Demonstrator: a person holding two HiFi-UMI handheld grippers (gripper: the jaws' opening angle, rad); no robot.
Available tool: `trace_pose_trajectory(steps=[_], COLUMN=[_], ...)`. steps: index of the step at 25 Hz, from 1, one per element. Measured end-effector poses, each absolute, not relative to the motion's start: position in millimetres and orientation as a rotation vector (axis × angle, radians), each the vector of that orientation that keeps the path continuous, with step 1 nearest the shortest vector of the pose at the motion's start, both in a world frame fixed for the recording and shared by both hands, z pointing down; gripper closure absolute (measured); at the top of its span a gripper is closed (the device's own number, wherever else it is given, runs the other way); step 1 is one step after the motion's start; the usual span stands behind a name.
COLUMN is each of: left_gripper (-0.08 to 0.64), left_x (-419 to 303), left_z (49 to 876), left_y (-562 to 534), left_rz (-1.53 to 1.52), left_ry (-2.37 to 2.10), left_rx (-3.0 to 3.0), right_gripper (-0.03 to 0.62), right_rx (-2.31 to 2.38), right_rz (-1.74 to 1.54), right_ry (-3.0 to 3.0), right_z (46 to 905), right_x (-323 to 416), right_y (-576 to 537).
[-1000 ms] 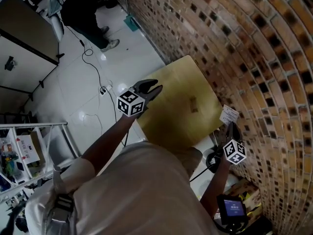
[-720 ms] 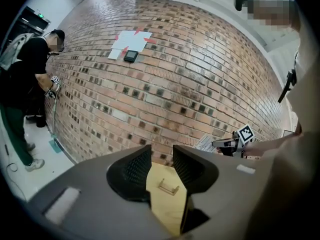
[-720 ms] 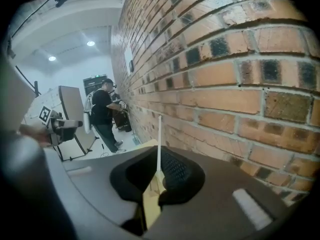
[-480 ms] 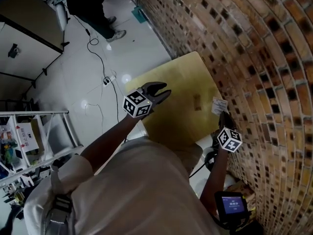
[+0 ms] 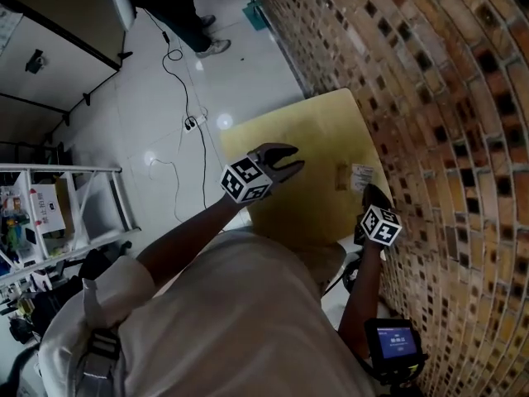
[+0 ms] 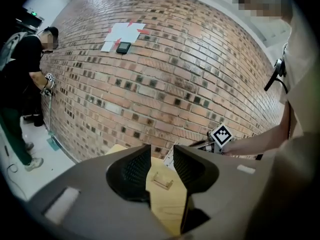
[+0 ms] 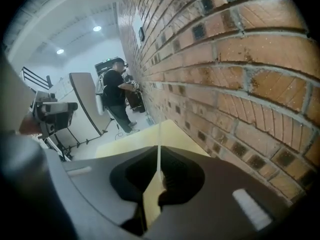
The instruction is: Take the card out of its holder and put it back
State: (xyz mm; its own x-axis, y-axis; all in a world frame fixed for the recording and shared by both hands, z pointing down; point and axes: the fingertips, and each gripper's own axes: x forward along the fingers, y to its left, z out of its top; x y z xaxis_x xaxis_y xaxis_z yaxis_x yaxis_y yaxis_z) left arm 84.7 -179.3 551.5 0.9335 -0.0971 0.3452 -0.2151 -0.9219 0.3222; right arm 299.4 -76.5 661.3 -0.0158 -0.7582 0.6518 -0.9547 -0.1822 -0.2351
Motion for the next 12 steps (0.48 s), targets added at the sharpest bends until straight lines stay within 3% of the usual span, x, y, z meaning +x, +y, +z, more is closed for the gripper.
trace_pose_trajectory(steps=[12], left_gripper=[0.403], left_x=[79.6], left_z=[559.3], left_y=[-190.4], left_rz=[0.473], left_ry=[-0.293], left_rx=[2.688], right_gripper=[0.577], right_rx=[1.831], right_rz=[1.054], right_ry=[-1.739], right_z=[714.7], right_x=[293.0], right_y=[-89.4])
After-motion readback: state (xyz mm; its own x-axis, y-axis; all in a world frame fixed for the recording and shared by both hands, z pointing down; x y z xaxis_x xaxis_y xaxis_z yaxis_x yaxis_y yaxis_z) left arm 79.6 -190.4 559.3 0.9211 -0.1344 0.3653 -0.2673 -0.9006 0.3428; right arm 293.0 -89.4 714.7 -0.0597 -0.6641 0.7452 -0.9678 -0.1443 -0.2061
